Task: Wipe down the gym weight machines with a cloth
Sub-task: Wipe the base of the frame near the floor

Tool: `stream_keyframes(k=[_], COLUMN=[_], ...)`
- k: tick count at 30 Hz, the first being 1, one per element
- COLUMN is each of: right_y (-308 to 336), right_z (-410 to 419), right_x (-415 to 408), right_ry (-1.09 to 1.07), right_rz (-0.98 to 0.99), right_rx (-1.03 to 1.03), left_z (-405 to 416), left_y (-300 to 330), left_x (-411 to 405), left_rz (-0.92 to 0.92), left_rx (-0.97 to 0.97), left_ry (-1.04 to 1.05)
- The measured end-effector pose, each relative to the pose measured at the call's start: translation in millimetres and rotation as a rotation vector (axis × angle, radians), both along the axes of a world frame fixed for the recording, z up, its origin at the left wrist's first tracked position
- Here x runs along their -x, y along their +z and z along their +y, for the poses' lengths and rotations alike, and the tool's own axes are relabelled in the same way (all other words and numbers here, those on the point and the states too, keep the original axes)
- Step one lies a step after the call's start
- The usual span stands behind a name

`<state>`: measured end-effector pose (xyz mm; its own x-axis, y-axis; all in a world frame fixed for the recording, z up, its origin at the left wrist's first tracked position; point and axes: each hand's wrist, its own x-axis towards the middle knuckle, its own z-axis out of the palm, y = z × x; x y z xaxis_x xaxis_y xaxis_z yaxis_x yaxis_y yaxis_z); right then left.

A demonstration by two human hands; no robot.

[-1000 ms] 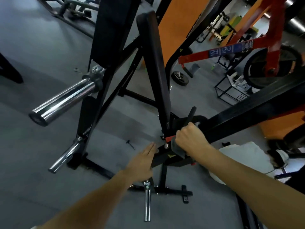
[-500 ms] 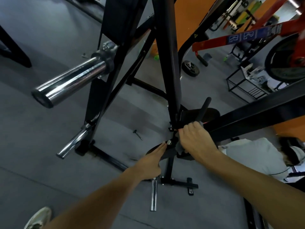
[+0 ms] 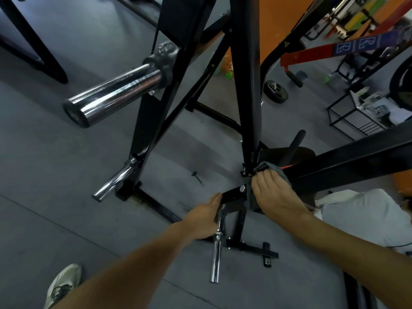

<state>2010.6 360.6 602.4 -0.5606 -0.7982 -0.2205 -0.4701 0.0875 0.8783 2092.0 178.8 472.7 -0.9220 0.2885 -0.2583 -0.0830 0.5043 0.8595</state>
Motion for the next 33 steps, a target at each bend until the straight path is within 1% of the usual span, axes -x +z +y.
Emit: stream_keyframes(k=[1, 2, 4, 6, 7, 10, 14, 17, 20, 24, 27, 31, 33], right_y=[-3, -5, -11, -13, -14, -19, -32, -57, -88, -134, -153, -139, -129], right_z=[-7, -16, -34, -54, -62, -77, -80, -83, -89, -92, -87, -61, -44], right_x=[0, -1, -1, 2, 3, 5, 3, -2, -8, -10, -11, -15, -13], right_ry=[-0.021, -0.088, -0.239, -0.335, -0.377, -0.487, -0.424, -0.409, -0.397, -0.359, -0.342, -0.285, -0.236], right_rz=[-0.006, -0.033, -0.103, -0.145, -0.177, -0.283, -0.319, -0.306, -0.268, -0.272, -0.276, -0.197, -0.162], right_rx=[0.004, -0.016, -0.117, -0.205, -0.204, -0.116, -0.118, -0.229, -0.287, -0.273, -0.235, -0.096, -0.078], left_z=[0, 0, 1, 0, -2, -8, -8, -5, -8, -24, -33, -19, -3], left_y=[-2, -5, -10, -15, -18, -30, -42, -46, -59, -91, -105, -113, -112], left_x=[-2, -4, -9, -14, -16, -19, -20, -16, -17, -13, -4, 14, 25], left_rz=[0.0, -0.007, -0.026, -0.024, -0.029, -0.053, -0.078, -0.071, -0.061, -0.056, -0.08, -0.122, -0.123], left_rx=[0.005, 0.013, 0.024, 0.025, 0.026, 0.03, 0.036, 0.014, 0.016, 0.019, 0.01, -0.081, -0.131], left_ry=[0.01, 0.018, 0.024, 0.035, 0.043, 0.068, 0.085, 0.082, 0.083, 0.076, 0.034, 0.012, 0.028])
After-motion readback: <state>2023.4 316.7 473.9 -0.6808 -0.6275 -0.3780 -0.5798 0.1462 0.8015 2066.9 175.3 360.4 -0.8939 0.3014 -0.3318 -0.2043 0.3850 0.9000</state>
